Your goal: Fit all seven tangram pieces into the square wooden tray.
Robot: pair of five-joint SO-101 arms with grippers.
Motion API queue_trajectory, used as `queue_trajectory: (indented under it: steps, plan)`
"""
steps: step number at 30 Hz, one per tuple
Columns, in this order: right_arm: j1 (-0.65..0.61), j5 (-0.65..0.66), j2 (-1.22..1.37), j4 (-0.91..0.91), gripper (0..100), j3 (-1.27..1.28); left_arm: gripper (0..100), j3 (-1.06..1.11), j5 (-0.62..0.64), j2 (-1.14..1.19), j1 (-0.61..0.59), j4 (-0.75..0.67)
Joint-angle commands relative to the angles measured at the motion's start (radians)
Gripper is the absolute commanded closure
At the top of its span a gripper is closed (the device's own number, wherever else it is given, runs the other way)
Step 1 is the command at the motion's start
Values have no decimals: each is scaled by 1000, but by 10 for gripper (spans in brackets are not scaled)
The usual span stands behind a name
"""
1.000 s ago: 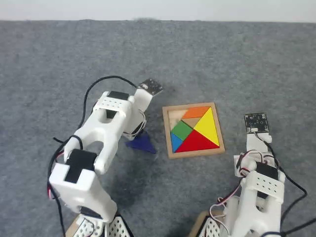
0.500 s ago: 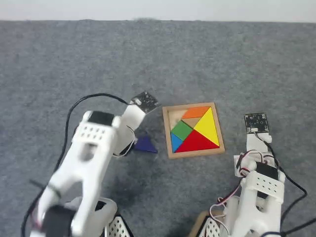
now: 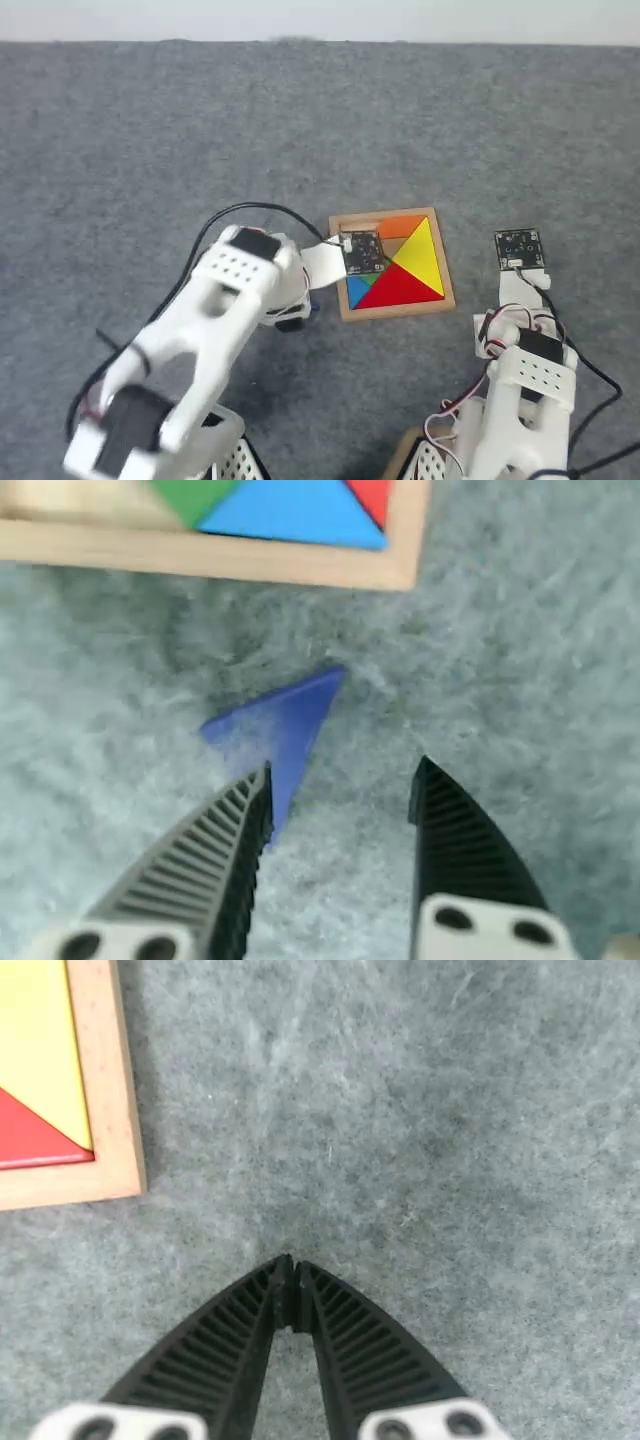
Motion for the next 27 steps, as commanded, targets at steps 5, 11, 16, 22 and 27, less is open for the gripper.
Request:
queue_trajectory:
  steps: [5,11,16,22,27]
  plan:
    - [13,11,-28,-19,991,-5,783,-196,-77,196,-63,-18]
    - [13,11,-28,-19,991,-5,784,-225,-107,288,-55,-55]
    - [12,11,-28,-19,991,-5,838,-203,-109,336,-55,-92]
    - [12,11,-28,-19,991,-5,869,-203,-69,336,-58,-91]
    - [12,11,-28,-19,991,-5,893,-199,-41,325,-63,-91]
